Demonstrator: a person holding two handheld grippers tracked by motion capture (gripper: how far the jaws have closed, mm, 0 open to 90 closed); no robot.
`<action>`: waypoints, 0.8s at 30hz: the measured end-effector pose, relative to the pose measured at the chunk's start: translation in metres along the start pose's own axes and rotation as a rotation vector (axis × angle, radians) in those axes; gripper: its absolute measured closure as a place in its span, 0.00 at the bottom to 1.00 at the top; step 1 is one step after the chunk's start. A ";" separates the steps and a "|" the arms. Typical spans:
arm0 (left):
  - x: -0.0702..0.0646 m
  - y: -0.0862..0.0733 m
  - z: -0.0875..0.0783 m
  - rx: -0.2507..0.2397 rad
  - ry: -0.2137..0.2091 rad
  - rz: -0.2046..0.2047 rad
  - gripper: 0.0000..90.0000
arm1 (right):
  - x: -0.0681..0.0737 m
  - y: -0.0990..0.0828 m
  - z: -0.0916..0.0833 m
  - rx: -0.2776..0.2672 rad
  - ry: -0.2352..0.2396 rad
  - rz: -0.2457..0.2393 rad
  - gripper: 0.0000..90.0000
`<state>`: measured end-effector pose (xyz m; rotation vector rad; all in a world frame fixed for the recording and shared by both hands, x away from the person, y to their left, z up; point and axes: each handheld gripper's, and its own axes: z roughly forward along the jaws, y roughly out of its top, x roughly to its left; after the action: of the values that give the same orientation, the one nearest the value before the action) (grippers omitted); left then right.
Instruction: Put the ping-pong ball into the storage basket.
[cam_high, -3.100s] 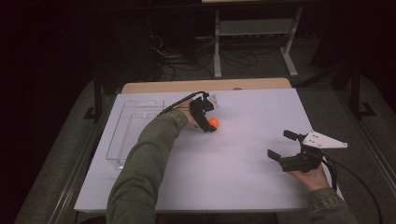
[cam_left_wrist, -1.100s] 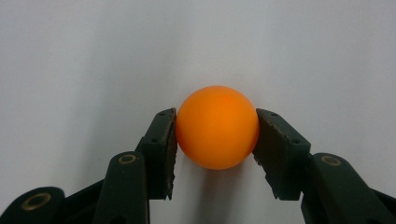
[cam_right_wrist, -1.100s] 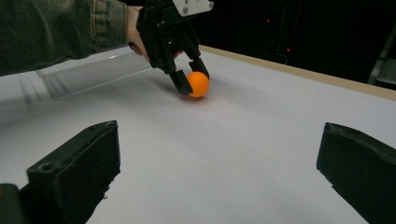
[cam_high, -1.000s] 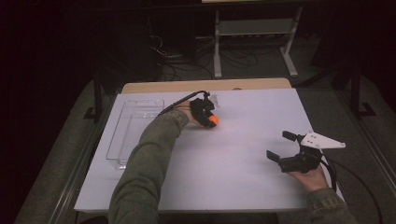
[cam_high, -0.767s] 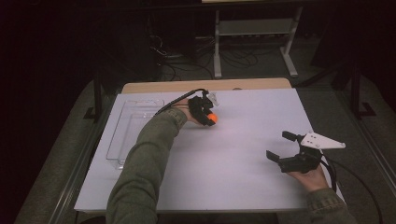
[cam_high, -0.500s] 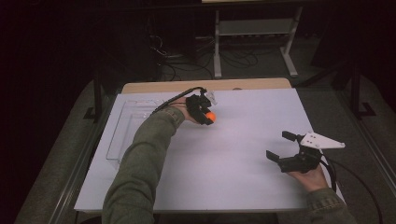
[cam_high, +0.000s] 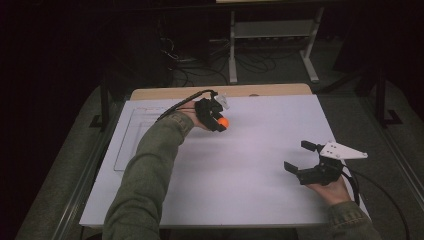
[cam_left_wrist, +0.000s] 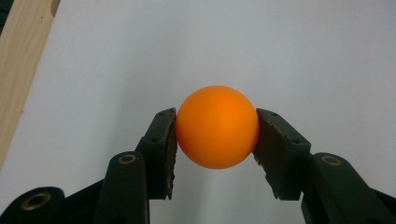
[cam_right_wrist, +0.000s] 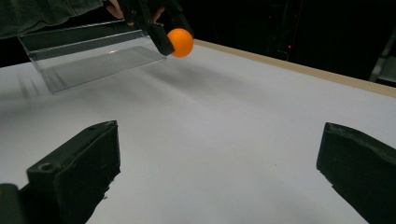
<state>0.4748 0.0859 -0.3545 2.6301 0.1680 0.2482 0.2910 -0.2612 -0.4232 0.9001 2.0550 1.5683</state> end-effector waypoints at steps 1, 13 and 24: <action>0.000 0.000 -0.002 -0.004 0.004 0.001 0.56 | 0.000 0.000 0.000 0.000 0.001 0.002 0.00; -0.007 -0.001 -0.031 -0.013 0.036 0.014 0.56 | 0.000 0.000 0.000 0.004 -0.001 0.003 0.00; -0.013 -0.001 -0.047 -0.011 0.047 0.025 0.56 | 0.000 0.000 0.001 0.008 0.001 0.006 0.00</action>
<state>0.4526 0.1066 -0.3164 2.6185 0.1488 0.3194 0.2914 -0.2609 -0.4238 0.9089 2.0627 1.5646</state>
